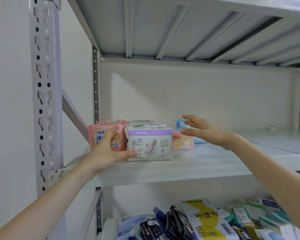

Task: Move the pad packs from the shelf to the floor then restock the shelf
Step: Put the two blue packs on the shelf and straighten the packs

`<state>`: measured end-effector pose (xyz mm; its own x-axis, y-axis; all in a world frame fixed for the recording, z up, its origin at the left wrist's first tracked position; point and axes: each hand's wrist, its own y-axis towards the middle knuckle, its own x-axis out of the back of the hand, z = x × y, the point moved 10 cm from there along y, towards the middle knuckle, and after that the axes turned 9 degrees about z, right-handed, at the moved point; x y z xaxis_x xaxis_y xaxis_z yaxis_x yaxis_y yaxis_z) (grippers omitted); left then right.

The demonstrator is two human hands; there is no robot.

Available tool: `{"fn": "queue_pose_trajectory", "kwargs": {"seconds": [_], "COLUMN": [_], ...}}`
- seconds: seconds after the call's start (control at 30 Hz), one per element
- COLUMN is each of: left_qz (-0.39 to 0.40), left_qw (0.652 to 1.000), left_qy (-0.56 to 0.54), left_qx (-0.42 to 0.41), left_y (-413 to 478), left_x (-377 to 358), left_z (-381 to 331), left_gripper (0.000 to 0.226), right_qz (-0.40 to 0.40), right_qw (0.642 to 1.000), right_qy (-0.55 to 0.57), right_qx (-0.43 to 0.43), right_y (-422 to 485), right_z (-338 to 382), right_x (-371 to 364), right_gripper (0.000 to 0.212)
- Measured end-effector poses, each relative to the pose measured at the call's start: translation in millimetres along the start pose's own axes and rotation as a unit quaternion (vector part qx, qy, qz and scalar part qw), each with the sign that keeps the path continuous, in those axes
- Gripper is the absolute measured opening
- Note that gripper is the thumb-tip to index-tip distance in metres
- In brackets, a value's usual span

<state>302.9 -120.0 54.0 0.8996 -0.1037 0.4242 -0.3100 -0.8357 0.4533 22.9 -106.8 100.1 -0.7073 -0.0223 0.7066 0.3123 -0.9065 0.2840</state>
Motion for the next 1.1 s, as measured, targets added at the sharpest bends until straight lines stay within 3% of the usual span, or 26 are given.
{"fn": "queue_pose_trajectory", "kwargs": {"seconds": [0.23,0.43,0.63,0.73,0.97,1.1], "left_qz": [0.072,0.093,0.089,0.080,0.071,0.030], "left_qw": [0.997,0.995,0.994,0.994,0.993,0.995], "left_qy": [0.008,0.036,0.054,0.066,0.086,0.087], "left_qx": [-0.018,-0.030,-0.043,-0.043,-0.030,-0.025], "left_y": [11.3,20.6,25.5,27.6,27.0,17.8], "left_x": [-22.8,-31.7,-37.0,-36.2,-32.8,-22.0], "left_z": [-3.0,-2.3,-2.8,-0.9,6.5,0.4], "left_gripper": [0.107,0.076,0.064,0.066,0.076,0.094], "right_qz": [0.029,0.045,0.066,0.063,0.041,0.007], "right_qw": [0.999,0.999,0.996,0.996,0.996,0.999], "right_qy": [-0.016,0.008,0.049,0.048,0.063,-0.017], "right_qx": [0.000,0.019,0.034,0.037,0.038,0.032], "right_y": [17.3,40.4,50.7,54.2,50.5,34.9], "right_z": [-6.4,-7.1,-13.1,-11.9,-15.3,-15.8], "right_x": [-46.1,-58.7,-57.3,-54.3,-54.9,-45.1], "right_gripper": [0.102,0.100,0.078,0.071,0.077,0.084]}}
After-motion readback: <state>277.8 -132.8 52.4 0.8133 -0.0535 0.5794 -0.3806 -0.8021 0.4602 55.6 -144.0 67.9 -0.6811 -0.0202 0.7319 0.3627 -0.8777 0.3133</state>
